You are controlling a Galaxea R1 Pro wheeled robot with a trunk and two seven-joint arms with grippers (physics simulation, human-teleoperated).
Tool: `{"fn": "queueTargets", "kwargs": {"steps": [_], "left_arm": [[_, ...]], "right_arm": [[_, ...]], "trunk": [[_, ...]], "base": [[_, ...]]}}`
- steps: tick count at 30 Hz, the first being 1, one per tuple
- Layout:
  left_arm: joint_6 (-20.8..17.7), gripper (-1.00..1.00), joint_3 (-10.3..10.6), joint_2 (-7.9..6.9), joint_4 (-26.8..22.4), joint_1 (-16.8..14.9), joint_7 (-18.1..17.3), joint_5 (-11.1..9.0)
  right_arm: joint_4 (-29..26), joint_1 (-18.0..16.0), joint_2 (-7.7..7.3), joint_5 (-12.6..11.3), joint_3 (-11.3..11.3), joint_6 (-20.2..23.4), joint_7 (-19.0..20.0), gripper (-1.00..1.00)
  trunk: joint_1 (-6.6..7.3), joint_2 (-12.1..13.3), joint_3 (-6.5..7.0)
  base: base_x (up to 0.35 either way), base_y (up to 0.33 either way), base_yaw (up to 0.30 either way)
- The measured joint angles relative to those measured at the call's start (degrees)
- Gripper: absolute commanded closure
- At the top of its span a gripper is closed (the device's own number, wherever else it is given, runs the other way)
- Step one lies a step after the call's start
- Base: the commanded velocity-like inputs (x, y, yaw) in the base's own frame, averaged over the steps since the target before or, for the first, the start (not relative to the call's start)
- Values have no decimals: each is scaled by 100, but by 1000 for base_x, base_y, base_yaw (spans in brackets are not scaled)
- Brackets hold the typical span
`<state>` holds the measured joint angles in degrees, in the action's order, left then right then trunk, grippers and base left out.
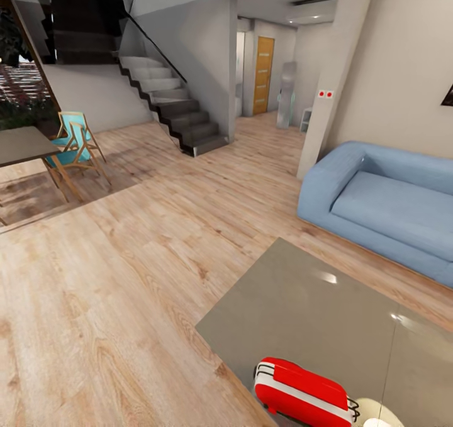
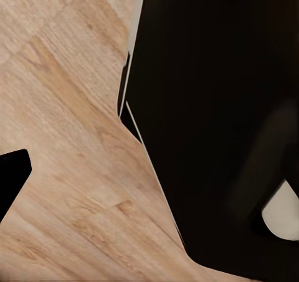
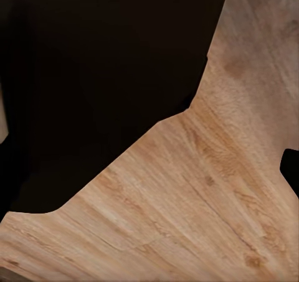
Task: Turn on the radio receiver that's on the table in the living room.
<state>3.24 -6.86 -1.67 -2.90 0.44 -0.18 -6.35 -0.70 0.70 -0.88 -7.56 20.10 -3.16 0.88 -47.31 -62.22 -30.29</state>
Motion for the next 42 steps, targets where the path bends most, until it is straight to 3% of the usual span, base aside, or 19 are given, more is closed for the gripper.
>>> {"fn": "queueTargets", "kwargs": {"steps": [42], "left_arm": [[-8, -100, 9, 0, 0, 0, 0, 2]], "right_arm": [[0, 0, -9, 0, -6, 0, -1, -100]], "trunk": [[0, 0, -387]], "base": [[0, 0, 0]]}}
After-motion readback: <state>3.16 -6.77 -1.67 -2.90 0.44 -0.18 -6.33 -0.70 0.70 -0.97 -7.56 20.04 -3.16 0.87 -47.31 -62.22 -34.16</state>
